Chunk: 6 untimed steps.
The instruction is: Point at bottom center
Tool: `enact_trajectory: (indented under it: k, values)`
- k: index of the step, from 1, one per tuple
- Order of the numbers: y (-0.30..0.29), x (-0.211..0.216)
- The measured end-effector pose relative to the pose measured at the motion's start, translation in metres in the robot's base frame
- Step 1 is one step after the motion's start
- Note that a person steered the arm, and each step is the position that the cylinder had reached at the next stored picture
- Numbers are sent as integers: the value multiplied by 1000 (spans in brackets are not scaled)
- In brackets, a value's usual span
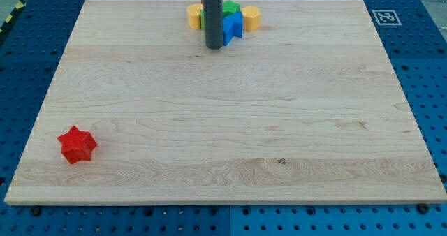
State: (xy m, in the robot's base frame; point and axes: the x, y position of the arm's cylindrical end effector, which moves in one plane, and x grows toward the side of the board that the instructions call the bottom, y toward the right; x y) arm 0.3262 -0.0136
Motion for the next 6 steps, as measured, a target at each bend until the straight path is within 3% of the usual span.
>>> enact_trajectory:
  k: [1,2,4,5,6]
  values:
    - [0,2]
    - [-11,63]
    - [-37,232]
    - [-80,288]
    - [-147,291]
